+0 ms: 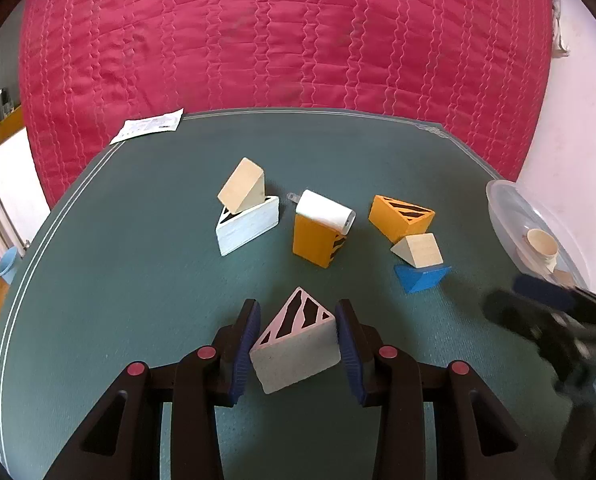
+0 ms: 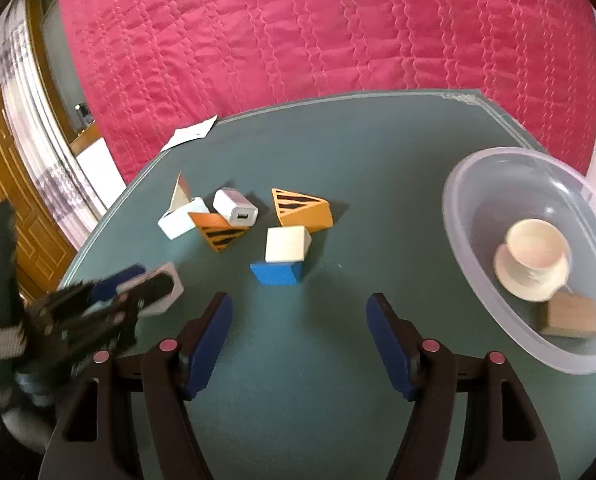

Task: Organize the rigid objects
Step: 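Grasp the beige cube off the blue triangle with the right gripper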

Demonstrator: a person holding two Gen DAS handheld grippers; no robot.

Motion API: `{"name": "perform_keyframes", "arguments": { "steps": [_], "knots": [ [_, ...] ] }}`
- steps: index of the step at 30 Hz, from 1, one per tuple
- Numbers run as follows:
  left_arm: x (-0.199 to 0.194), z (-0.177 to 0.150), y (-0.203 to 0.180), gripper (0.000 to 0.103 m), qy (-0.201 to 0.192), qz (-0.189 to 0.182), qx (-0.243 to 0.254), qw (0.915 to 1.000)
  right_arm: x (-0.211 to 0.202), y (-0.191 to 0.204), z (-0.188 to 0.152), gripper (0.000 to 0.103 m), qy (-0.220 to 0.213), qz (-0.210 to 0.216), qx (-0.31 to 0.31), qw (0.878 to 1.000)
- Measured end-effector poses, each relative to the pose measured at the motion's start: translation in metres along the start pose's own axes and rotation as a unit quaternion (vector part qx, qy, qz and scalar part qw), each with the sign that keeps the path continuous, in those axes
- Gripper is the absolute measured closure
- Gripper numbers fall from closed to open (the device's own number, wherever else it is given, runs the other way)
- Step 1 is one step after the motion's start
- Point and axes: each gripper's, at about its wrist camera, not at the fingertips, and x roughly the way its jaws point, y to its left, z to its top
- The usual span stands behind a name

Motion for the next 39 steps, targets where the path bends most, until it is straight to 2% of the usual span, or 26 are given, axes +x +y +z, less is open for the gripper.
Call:
{"name": "perform_keyframes", "arguments": {
  "steps": [4,17,19,24,31,39],
  "knots": [
    [0.002,-0.001,0.002,0.062,-0.002,0.005,-0.002,1.0,0.024,0.007,0.014,0.047,0.019,-0.001,0.003,1.0],
    [0.0,-0.003,0.009,0.062,-0.008,0.0,-0.021,0.9997,0.073,0.018,0.037,0.05,0.037,-0.017,-0.001,0.999],
    [0.0,-0.002,0.01,0.062,-0.009,-0.001,-0.023,0.9997,0.078,0.019,0.037,0.056,0.04,-0.019,-0.002,0.999],
    [0.0,-0.003,0.012,0.062,-0.008,-0.003,-0.026,0.9996,0.079,0.021,0.037,0.069,0.034,-0.023,-0.007,0.999],
    [0.0,-0.003,0.011,0.062,-0.008,-0.002,-0.026,0.9996,0.074,0.019,0.032,0.07,0.025,-0.02,-0.001,0.999],
    [-0.001,-0.004,0.009,0.063,-0.011,-0.007,-0.027,0.9996,0.048,0.014,0.025,0.07,-0.001,-0.019,0.013,1.0]
  ]
}}
